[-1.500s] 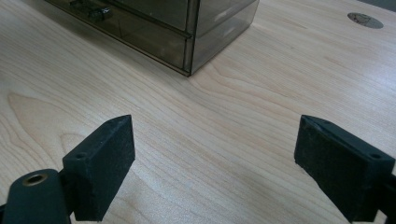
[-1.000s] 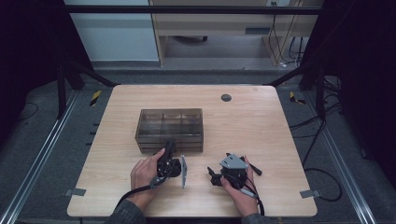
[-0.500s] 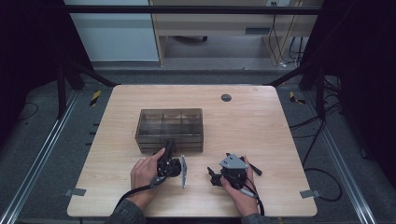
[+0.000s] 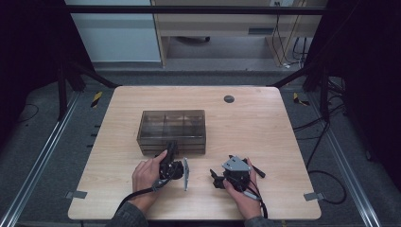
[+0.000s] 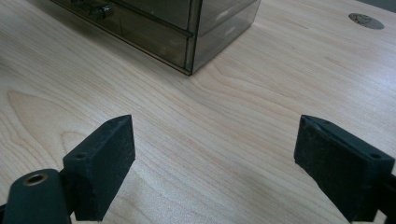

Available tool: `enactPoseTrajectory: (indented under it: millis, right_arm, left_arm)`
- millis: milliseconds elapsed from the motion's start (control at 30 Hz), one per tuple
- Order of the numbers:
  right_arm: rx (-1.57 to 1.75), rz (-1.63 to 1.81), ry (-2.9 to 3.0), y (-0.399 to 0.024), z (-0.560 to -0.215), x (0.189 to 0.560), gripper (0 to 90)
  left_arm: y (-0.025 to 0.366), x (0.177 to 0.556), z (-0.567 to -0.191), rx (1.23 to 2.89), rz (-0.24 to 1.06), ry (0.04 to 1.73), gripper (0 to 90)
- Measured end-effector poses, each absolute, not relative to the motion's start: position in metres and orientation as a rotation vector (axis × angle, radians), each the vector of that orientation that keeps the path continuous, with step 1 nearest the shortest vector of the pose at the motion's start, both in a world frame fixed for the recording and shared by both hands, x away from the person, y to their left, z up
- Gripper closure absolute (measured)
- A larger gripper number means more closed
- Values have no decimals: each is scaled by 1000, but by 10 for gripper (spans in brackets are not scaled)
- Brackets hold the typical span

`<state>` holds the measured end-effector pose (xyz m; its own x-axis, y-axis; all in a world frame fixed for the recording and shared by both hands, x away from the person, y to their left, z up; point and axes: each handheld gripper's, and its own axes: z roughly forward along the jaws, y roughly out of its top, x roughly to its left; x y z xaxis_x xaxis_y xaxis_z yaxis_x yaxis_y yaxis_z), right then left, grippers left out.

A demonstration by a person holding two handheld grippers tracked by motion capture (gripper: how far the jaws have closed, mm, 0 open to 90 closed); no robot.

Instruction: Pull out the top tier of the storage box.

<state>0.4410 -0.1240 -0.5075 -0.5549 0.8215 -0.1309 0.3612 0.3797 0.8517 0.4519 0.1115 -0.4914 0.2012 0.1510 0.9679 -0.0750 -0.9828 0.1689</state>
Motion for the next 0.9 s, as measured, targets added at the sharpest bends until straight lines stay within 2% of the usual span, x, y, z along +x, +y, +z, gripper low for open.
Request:
enactPoseTrajectory:
  millis: [500, 900]
  right_arm:
    - [1009, 1090, 2098, -123, -508, 441, 130]
    - [1009, 1089, 2098, -124, -508, 441, 130]
  left_arm:
    - [111, 454, -493, 2287, 1875, 72, 743]
    - [110, 455, -493, 2282, 1899, 59, 792]
